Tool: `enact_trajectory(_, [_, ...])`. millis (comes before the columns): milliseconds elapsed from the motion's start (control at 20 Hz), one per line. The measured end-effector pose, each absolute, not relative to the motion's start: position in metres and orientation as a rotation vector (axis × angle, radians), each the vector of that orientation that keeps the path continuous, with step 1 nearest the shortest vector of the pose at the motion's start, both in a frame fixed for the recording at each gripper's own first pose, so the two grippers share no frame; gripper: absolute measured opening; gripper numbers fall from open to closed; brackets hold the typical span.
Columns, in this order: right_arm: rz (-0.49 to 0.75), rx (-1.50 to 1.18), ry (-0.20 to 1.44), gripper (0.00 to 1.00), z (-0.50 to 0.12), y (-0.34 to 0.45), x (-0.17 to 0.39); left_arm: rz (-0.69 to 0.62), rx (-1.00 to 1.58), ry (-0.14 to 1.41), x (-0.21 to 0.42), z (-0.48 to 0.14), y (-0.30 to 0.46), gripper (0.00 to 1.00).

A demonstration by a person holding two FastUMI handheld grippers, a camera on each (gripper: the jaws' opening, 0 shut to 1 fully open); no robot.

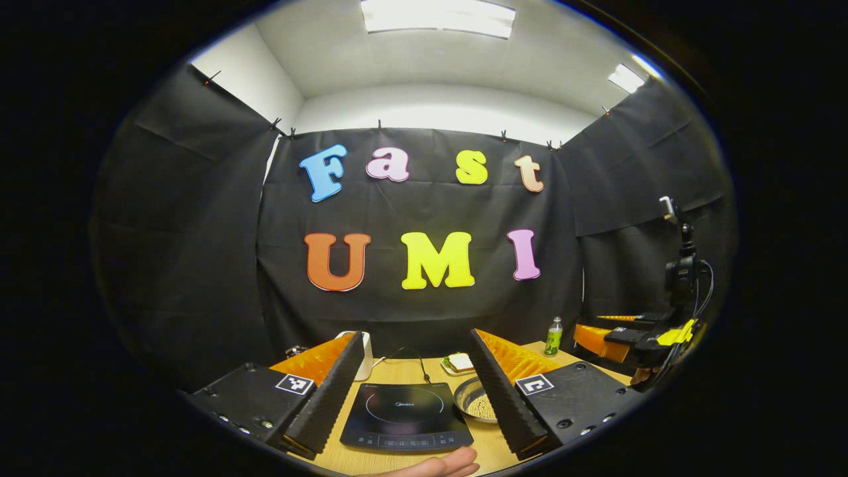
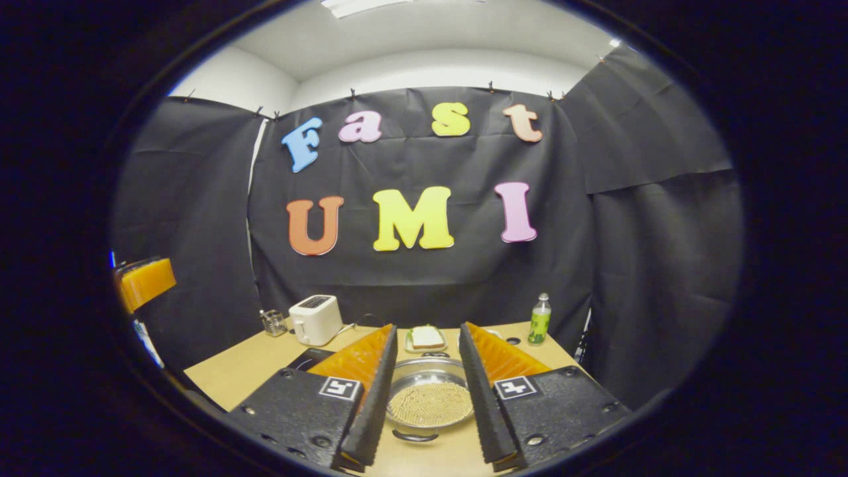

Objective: First push the handle of the pot to place it horizontally, then grasp the pot with both hands and set it on the induction cooktop.

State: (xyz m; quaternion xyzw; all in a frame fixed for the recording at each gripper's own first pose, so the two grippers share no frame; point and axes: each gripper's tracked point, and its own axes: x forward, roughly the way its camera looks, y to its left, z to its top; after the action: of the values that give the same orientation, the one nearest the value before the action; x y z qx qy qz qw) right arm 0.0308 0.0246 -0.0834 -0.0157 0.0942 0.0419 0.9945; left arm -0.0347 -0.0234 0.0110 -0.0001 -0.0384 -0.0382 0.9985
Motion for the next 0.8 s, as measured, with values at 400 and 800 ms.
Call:
enact_trajectory(400, [0.206, -0.061, 0.47, 0.04, -0.178, 0.066, 0.039, -0.055, -0.026, -0.084, -0.041, 0.008, -0.005, 0.94])
enact_trajectory(800, [0.247, -0.038, 0.654, 0.04, -0.259, 0.074, 0.051, -0.029, -0.049, -0.051, -0.04, -0.011, 0.02, 0.95])
